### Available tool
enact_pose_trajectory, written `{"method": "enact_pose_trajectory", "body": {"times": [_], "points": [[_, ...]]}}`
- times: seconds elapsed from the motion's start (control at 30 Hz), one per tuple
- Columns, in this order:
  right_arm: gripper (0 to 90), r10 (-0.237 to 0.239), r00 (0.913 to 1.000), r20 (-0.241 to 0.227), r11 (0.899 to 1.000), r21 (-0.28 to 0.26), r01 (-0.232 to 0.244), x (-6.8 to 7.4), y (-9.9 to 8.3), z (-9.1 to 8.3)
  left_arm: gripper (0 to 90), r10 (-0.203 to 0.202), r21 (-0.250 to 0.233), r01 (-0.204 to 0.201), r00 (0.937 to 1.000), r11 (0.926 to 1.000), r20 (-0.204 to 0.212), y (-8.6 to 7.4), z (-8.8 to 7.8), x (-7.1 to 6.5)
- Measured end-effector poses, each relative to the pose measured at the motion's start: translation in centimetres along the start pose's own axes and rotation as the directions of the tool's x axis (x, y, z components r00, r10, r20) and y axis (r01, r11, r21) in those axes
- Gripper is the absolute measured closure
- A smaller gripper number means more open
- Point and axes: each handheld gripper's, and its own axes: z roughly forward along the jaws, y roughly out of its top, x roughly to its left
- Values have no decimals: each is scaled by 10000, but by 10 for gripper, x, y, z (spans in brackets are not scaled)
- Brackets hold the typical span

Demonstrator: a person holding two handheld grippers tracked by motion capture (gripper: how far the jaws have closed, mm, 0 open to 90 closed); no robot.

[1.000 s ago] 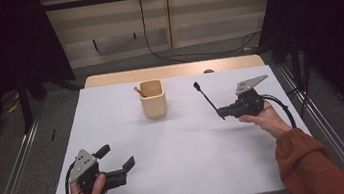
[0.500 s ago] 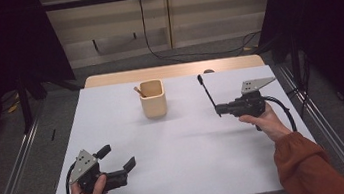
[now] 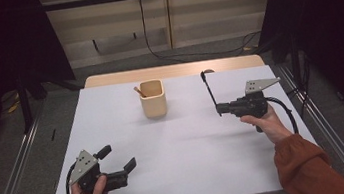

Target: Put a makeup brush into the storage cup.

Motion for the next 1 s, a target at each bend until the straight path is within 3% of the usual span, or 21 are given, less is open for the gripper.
{"method": "enact_pose_trajectory", "body": {"times": [0.53, 0.83, 1.0], "points": [[863, -582, 9960, -685, 9976, -409, 555, 40, 13, 5, 25, -38, 2, 38, 10000, 10000, 60, 0, 1, 0], [863, -584, 9951, -801, 9964, -668, 531, 62, 15, 7, 24, 30, 102, -31, 10000, 9999, 58, -1, 2, 1], [863, -599, 9932, -995, 9972, -499, 552, 69, 10, 13, 24, 105, 126, -107, 9999, 9999, 115, -1, 4, -2]]}}
